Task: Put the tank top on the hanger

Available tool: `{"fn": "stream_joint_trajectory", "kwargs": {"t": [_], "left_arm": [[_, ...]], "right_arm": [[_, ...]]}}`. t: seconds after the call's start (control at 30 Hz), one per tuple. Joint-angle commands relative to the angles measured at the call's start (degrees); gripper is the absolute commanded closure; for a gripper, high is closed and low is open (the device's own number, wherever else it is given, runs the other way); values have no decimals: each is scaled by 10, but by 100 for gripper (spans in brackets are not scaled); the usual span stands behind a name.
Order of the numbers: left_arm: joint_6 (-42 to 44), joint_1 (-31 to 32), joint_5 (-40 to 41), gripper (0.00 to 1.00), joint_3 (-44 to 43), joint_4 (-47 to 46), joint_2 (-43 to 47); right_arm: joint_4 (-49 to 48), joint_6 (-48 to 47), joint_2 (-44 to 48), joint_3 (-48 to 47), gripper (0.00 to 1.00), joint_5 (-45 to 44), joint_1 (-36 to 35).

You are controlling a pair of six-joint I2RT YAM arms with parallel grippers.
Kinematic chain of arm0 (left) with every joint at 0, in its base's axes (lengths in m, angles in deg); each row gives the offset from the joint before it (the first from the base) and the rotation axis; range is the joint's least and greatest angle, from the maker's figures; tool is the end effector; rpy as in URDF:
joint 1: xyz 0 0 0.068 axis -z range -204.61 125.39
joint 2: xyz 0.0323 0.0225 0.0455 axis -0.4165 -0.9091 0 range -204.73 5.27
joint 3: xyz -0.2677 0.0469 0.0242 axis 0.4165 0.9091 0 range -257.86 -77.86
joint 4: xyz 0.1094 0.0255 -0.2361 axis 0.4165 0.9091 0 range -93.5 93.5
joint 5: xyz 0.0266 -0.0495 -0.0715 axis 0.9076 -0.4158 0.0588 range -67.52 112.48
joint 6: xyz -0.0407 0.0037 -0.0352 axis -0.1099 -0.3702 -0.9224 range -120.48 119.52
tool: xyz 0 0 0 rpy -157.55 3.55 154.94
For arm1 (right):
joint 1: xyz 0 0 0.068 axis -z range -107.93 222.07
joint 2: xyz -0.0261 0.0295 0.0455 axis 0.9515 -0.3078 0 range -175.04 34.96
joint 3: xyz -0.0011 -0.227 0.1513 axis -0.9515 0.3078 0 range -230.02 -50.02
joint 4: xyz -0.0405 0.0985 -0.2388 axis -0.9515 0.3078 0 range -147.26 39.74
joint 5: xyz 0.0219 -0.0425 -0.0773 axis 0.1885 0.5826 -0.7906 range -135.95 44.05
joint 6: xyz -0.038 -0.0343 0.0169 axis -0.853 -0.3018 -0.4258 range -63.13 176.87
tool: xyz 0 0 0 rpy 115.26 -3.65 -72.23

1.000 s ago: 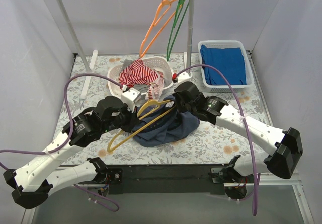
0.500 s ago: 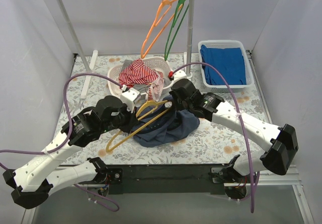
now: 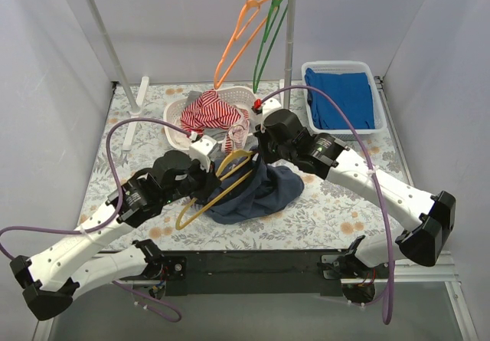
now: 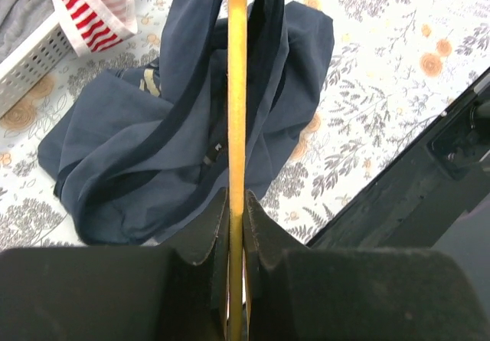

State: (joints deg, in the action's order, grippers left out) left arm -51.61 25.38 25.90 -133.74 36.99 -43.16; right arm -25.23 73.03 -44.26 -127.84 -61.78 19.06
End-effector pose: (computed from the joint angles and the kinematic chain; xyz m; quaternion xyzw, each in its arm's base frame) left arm 0.1120 -0.1303 0.3425 -0.0229 0.8784 -0.3514 0.3230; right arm 0.1926 0.2397 0.3672 -0.2137 0.8482 0.1666 0.4552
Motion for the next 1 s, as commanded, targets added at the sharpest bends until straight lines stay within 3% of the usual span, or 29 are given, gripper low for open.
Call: {"fn": "stream_joint_trajectory", "kwargs": {"t": [0.0,0.23,0.33,0.47,0.63,0.8,0.97], "left_arm": [[0,0,2,100,25,-126,21],[10,-1,-73,100,54,-169,-13],[-12,0,-90,100,87,-233,-6],[-39,0,-80,100,146,-325,-7],[-51,0,-101,100,173,-374,-37],[-39,4,-134,100,177,-402,-68],[-32,5,-145,100,173,-401,-108]], "right_arm": [[24,5,11,-23,99,12,-6],[28,10,34,-15,99,-19,-6],[25,14,54,-1,99,-23,-6],[1,27,108,63,99,-51,-6],[-50,35,169,150,99,-56,-5],[-53,34,192,178,85,-85,-4],[-100,18,237,218,61,-62,-4]]}}
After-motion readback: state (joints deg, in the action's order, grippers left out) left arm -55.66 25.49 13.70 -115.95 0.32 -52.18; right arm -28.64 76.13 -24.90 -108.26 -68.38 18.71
